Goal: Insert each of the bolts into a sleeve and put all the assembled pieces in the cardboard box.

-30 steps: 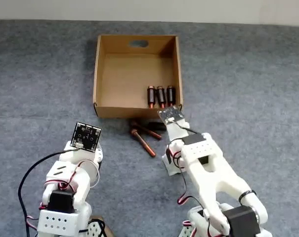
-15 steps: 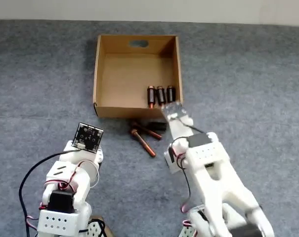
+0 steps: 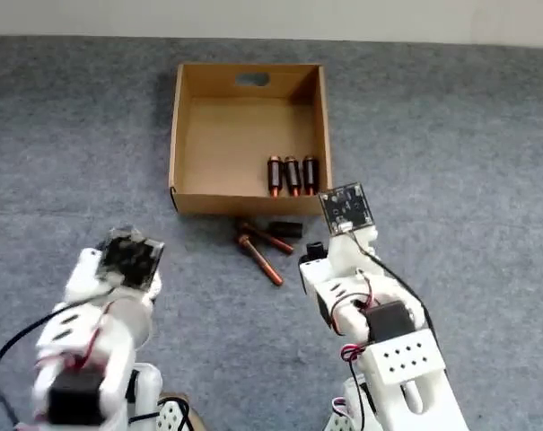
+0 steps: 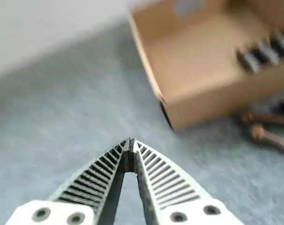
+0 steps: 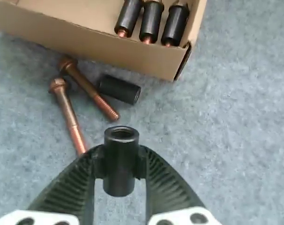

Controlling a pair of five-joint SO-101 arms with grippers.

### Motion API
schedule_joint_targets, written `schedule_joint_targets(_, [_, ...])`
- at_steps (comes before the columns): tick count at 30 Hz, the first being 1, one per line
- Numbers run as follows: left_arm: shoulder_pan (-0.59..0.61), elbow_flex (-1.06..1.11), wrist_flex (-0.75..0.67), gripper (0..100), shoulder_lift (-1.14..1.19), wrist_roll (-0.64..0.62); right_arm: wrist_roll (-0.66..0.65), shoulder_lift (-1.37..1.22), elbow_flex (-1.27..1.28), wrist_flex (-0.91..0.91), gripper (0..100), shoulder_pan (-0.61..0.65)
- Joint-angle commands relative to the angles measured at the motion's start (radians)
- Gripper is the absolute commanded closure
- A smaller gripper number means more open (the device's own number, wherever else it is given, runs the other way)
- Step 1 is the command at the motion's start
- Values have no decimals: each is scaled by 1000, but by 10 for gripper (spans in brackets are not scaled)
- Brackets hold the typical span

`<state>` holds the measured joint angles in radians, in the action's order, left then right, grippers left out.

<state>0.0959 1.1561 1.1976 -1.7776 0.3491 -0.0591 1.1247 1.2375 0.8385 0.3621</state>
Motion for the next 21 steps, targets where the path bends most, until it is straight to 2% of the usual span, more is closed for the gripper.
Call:
schedule_joint_targets(1, [12, -237, 46, 986, 143, 5, 11, 30, 1, -28, 993, -10])
schedule_joint_targets(5, [-25, -387, 58, 986, 516, -38, 58, 31, 2, -28, 993, -15])
schedule_joint_targets(9, [-113, -512, 64, 971, 908, -147, 110, 31, 2, -38, 993, -91])
schedule_joint_targets(15, [-260, -596, 63, 774, 1253, -477, 130, 31, 7, -91, 993, -237])
schedule_joint_targets(18, [-320, -599, 60, 765, 1359, -649, 141, 31, 7, -91, 993, -249])
schedule_joint_targets(21, [-367, -595, 23, 765, 1437, -764, 143, 31, 8, -91, 993, -249])
